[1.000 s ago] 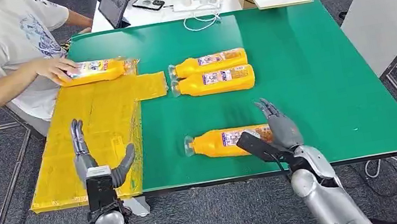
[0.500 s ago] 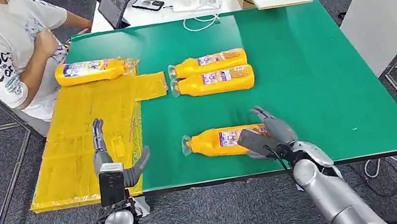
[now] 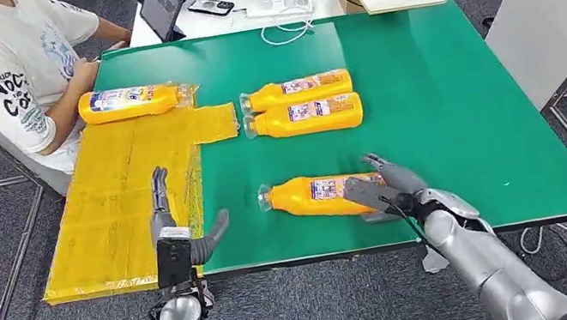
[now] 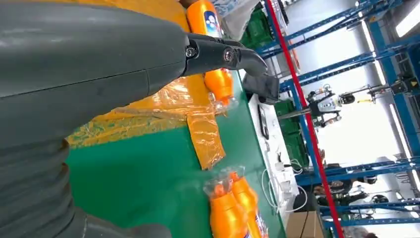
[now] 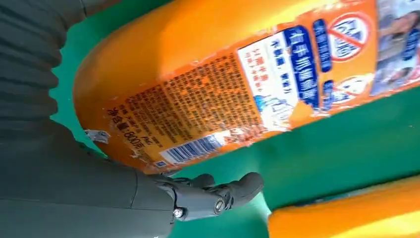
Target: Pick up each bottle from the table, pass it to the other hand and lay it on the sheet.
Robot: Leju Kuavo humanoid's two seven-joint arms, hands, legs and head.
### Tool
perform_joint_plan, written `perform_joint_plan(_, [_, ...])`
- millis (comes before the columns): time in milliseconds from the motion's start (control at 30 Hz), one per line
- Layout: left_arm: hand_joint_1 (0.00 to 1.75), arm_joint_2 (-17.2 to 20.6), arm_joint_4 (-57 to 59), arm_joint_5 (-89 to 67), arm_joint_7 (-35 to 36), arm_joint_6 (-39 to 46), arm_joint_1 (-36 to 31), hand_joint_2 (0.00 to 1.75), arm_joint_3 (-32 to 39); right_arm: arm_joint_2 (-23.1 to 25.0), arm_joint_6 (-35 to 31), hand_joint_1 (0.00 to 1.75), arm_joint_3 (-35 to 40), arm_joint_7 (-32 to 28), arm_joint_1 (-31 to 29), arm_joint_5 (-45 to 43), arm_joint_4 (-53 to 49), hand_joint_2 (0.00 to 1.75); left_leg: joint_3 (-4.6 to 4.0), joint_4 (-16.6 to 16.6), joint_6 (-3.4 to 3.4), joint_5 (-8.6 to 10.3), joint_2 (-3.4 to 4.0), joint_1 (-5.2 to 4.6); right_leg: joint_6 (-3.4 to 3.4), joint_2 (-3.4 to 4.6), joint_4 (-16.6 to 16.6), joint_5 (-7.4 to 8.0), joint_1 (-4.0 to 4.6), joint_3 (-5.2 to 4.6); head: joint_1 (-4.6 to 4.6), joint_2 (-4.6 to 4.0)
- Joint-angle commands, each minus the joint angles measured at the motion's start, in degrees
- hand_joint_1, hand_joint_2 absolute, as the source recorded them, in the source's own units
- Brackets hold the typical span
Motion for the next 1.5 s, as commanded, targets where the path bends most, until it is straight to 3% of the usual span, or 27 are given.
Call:
perform_joint_plan(33, [0.0, 0.1, 6.9, 1.3, 0.2, -0.6, -3.3, 1.75, -1.5, -4.1, 3.0, 0.0, 7.5, 1.8, -2.3, -1.4, 6.1, 1.75, 0.27, -0.1, 0.07, -0.05, -0.05, -0.01, -0.14, -0.14, -0.1, -0.06, 0.03, 0.31, 0.0, 0.0])
perform_joint_plan(167, [0.0, 0.0, 8.0, 2.3, 0.2, -1.2, -3.8, 1.75, -1.4, -6.9, 5.2, 0.0, 11.9, 4.0, -3.2, -2.5, 5.8, 1.75, 0.14, 0.0, 0.04, -0.02, -0.06, 0.01, -0.08, -0.11, 0.0, -0.04, 0.03, 0.19, 0.0, 0.0])
perform_joint_plan(300, [0.0, -0.3, 8.4, 2.7, 0.2, -1.5, -4.0, 1.75, -1.3, -6.7, 5.6, 0.05, 13.2, 4.3, -3.6, -2.7, 6.2, 1.75, 0.2, 0.0, 0.04, -0.01, -0.13, -0.02, -0.09, -0.19, -0.1, -0.07, 0.01, 0.25, -0.04, 0.0])
perform_joint_plan(333, [0.0, -0.3, 8.4, 2.6, 0.2, -1.4, -3.9, 1.75, -1.3, -6.2, 4.3, 0.23, 13.5, 4.4, -3.5, -2.5, 6.4, 1.75, 0.18, 0.0, 0.03, -0.02, -0.1, 0.01, -0.08, -0.13, -0.1, -0.04, 0.03, 0.24, 0.0, 0.0])
perform_joint_plan(367, [0.0, -0.3, 8.2, 2.7, 0.2, -1.3, -3.8, 1.75, -1.2, -5.6, 3.4, 1.05, 13.6, 4.4, -3.2, -2.6, 6.6, 1.75, 0.27, 0.0, 0.05, -0.04, -0.12, 0.01, -0.12, -0.16, -0.1, -0.06, 0.04, 0.35, -0.02, 0.0])
perform_joint_plan(400, [0.0, -0.3, 8.2, 2.7, 0.2, -1.3, -3.7, 1.75, -1.2, -5.0, 2.5, 1.43, 13.8, 4.5, -2.8, -2.4, 6.7, 1.75, 0.23, 0.0, 0.04, -0.04, -0.07, 0.03, -0.09, -0.08, -0.1, -0.04, 0.05, 0.31, 0.0, 0.0])
perform_joint_plan(467, [0.0, -0.2, 7.6, 2.6, 0.2, -1.1, -3.4, 1.75, -1.1, -3.6, -0.3, 1.71, 13.6, 4.1, -1.7, -2.4, 6.7, 1.75, 0.29, 0.0, 0.04, -0.07, -0.01, 0.02, -0.11, -0.04, -0.1, -0.05, 0.05, 0.36, 0.0, 0.0])
perform_joint_plan(700, [0.0, -0.8, 7.4, 1.2, 0.2, -1.4, -2.5, 1.75, -0.4, 0.2, -9.8, 1.75, 10.1, 1.5, 2.9, -1.7, 3.0, 1.75, 0.37, -0.1, 0.03, -0.06, 0.04, 0.05, -0.16, -0.05, -0.1, -0.02, 0.09, 0.39, 0.0, 0.0])
perform_joint_plan(800, [0.0, -0.7, 7.4, 1.3, 0.2, -1.5, -2.5, 1.75, -0.3, 0.3, -10.0, 1.75, 9.9, 1.5, 3.2, -1.6, 2.4, 1.75, 0.38, -0.1, 0.04, -0.08, 0.11, 0.03, -0.16, 0.02, -0.1, -0.04, 0.07, 0.35, 0.0, 0.0])
perform_joint_plan(1033, [0.0, -1.3, 6.3, -0.4, 0.2, -2.8, -1.5, 1.75, 1.7, 5.1, -17.7, 1.75, -0.1, -3.2, 10.1, 1.7, -8.6, 1.75, 0.44, -0.1, 0.04, -0.13, 0.12, 0.06, -0.17, 0.02, -0.1, -0.09, 0.11, 0.41, 0.0, 0.0])
perform_joint_plan(1300, [0.0, -1.4, 6.2, -0.4, 0.2, -2.8, -1.3, 1.75, 1.7, 5.3, -17.6, 1.75, -0.3, -3.2, 10.6, 1.8, -9.5, 1.75, 0.32, 0.0, 0.04, -0.14, 0.13, 0.06, -0.15, 0.05, 0.0, -0.1, 0.12, 0.31, 0.0, 0.0])
perform_joint_plan(1367, [0.0, -1.5, 5.8, -0.3, 0.2, -3.4, -1.1, 1.75, 2.1, 6.5, -19.3, 1.75, -2.8, -5.8, 11.9, 1.1, -11.8, 1.75, 0.19, 0.0, 0.02, -0.07, 0.09, 0.04, -0.09, 0.04, 0.0, -0.05, 0.09, 0.17, -0.02, 0.0])
perform_joint_plan(1433, [0.0, -1.8, 4.7, 0.7, 0.7, -5.9, -0.4, 1.75, 2.8, 9.2, -22.7, 1.75, -7.2, -9.0, 14.6, -0.2, -18.0, 1.75, 0.14, 0.0, 0.02, -0.07, 0.08, 0.03, -0.09, 0.04, 0.0, -0.05, 0.09, 0.14, -0.02, 0.0])
perform_joint_plan(1467, [0.0, -2.4, 2.1, 10.4, 9.0, -17.3, 1.3, 1.75, 3.9, 15.4, -36.4, 1.75, -14.0, -14.4, 21.5, -3.6, -35.8, 1.75, 0.1, 0.0, 0.04, -0.12, 0.05, 0.03, -0.12, 0.01, 0.0, -0.11, 0.1, 0.14, -0.02, 0.0])
perform_joint_plan(1500, [0.0, -2.4, 1.9, 10.8, 9.2, -17.6, 1.4, 1.75, 3.9, 15.5, -37.0, 1.75, -14.1, -14.5, 21.7, -3.7, -36.3, 1.75, 0.09, 0.0, 0.04, -0.13, 0.1, 0.03, -0.13, 0.06, 0.0, -0.11, 0.09, 0.11, -0.02, 0.0])
